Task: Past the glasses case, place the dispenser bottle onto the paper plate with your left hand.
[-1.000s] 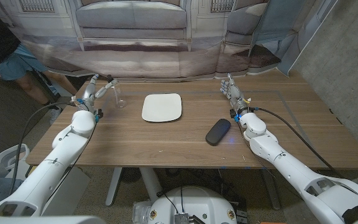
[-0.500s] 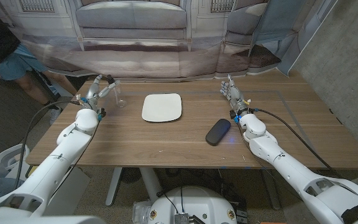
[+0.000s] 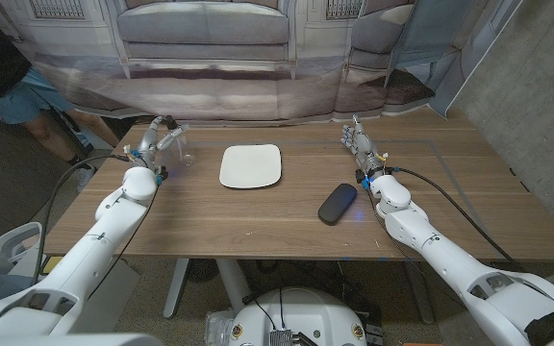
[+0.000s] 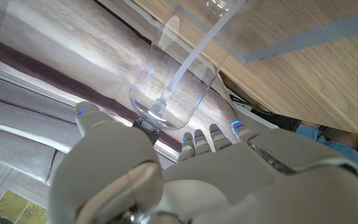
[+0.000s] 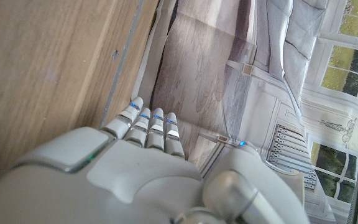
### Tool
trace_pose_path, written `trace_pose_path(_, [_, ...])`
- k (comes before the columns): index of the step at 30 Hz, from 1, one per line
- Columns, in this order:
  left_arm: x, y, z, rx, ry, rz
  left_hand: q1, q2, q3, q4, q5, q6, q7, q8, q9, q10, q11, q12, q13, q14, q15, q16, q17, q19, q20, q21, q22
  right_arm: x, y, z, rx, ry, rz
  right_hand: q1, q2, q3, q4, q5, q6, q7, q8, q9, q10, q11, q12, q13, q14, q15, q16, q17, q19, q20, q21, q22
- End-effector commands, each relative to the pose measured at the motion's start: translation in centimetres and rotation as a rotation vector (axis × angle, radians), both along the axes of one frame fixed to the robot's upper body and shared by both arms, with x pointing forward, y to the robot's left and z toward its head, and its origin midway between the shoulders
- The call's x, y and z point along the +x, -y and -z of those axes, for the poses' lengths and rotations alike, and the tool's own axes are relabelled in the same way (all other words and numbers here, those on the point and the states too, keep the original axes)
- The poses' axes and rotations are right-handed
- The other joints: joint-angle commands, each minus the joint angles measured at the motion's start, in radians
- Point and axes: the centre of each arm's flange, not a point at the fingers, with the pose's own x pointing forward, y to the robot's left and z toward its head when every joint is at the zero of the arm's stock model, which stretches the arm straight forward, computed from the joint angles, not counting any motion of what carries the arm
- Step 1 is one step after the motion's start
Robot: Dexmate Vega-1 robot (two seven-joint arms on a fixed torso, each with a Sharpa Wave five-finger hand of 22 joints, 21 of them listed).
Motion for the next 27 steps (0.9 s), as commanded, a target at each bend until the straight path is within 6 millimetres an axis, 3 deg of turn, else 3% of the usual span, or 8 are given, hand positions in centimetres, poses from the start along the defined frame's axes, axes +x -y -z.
trace_pose_path(1, [0.67, 0.2, -0.12, -0.002, -0.01, -0.001, 0.014, 0.006, 0.001, -0.005, 0.006, 0.006, 0.0, 0.01, 0.002, 0.008, -0.005, 0.009, 0.004, 0.009, -0.021, 0.003, 0.006, 0.012, 0.003, 0.005, 0.002, 0.4, -0.06, -0.1, 0.004, -0.002, -0.005, 0.003, 0.008, -0.006, 0.002, 0.002, 0.011, -0.001, 0.0, 0.004, 0.009, 0.0, 0.003, 0.004, 0.013, 0.0, -0.001, 0.003, 0.008, -0.006, 0.0, 0.005])
trace_pose_path(5, [0.9, 0.27, -0.06, -0.003, -0.016, -0.003, 0.02, 0.009, 0.002, -0.006, 0.008, 0.007, 0.0, 0.009, 0.002, 0.009, -0.007, 0.008, 0.004, 0.009, -0.017, 0.002, 0.006, 0.021, 0.014, 0.008, 0.001, 0.48, -0.06, -0.11, 0.006, -0.002, -0.004, 0.003, 0.008, -0.007, 0.002, 0.002, 0.011, -0.001, 0.0, 0.004, 0.011, 0.002, 0.004, 0.004, 0.014, 0.0, -0.001, 0.003, 0.009, -0.006, 0.0, 0.005])
trace_pose_path(27, [1.5, 0.64, -0.14, -0.012, -0.007, 0.003, 0.032, 0.018, 0.003, -0.008, 0.014, 0.018, 0.005, 0.01, 0.002, 0.023, -0.007, 0.01, 0.004, 0.021, -0.015, 0.004, 0.006, 0.025, 0.023, 0.006, 0.001, 0.55, 0.25, 0.16, 0.003, -0.003, 0.01, 0.004, 0.009, -0.009, 0.001, 0.002, 0.011, -0.004, -0.001, 0.004, 0.008, 0.0, 0.001, 0.004, 0.017, -0.001, -0.001, 0.003, 0.01, -0.006, 0.0, 0.005])
